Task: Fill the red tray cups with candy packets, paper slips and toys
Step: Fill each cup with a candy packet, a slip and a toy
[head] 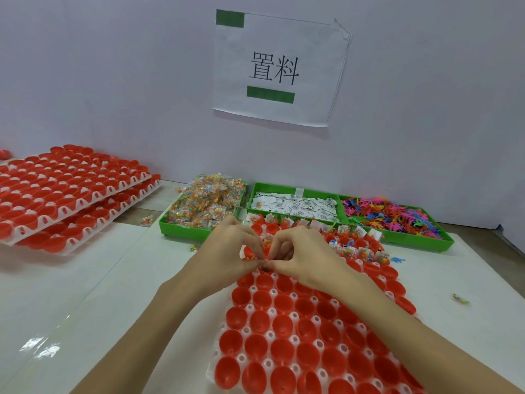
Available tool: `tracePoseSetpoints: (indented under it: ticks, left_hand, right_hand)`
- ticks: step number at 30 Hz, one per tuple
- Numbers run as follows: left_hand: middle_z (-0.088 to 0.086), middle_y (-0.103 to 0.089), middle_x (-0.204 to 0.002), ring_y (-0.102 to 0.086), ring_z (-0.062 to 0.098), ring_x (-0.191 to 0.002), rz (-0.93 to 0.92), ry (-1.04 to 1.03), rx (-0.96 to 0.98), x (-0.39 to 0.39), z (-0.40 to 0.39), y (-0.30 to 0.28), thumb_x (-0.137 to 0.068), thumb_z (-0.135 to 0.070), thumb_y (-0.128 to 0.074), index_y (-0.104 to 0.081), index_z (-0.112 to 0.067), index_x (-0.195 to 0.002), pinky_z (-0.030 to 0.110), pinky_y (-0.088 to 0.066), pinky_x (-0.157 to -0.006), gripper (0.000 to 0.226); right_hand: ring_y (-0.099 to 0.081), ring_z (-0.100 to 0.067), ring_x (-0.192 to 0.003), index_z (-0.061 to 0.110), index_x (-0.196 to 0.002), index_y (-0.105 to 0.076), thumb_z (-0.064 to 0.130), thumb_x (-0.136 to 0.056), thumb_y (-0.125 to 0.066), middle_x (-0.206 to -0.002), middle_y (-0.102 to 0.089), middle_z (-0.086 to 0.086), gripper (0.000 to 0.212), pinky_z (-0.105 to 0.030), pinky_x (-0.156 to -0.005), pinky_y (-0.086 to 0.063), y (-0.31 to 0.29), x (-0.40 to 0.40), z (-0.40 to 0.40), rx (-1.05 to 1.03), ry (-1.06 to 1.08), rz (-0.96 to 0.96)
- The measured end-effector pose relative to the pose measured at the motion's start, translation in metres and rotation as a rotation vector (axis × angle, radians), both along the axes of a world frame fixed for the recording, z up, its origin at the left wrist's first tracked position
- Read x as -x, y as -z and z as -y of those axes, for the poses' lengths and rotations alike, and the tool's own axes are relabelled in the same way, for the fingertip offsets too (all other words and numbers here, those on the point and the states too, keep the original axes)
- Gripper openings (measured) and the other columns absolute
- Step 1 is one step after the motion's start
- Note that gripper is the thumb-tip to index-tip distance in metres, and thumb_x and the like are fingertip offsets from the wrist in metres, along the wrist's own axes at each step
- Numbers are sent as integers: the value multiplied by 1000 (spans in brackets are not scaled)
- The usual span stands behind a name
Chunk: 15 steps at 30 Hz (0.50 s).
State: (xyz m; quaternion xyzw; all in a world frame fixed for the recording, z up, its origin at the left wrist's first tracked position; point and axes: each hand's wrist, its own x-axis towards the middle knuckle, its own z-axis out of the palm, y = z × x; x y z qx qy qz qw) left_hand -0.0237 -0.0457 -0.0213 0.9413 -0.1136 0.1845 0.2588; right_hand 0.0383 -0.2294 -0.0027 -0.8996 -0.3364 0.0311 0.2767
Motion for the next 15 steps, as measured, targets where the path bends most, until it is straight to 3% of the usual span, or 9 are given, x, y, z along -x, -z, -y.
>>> tracePoseSetpoints:
  ticks: [4, 8, 15]
  left_hand:
    - [-18, -71, -91, -43, 12, -95, 5, 17, 4, 2, 1, 0, -80, -23, -86, -83, -24, -84, 14, -35, -81, 5]
    - [-12, -72, -88, -42, 13, -92, 38, 5, -21, 1, 5, 1, -80, -27, -87, -82, -21, -82, 21, -36, -84, 8]
    - [-8, -69, -105, -46, 17, -105, 84, -55, -66, 1, 8, 2, -79, -33, -87, -83, -24, -84, 29, -36, -95, 11]
  right_hand:
    - [-62, 0, -65, 21, -85, -80, 28, -86, -81, -77, -73, 6, 7, -17, -65, -52, -8, 0, -6, 110, -20, 26]
    - [-54, 3, -62, 21, -90, -82, 25, -90, -77, -69, -60, 17, 7, -9, -59, -40, -13, -5, -8, 166, -36, 16]
    - [-63, -4, -71, 21, -80, -76, 21, -84, -82, -75, -68, 7, 7, -15, -62, -50, -13, -8, -9, 116, 5, -31]
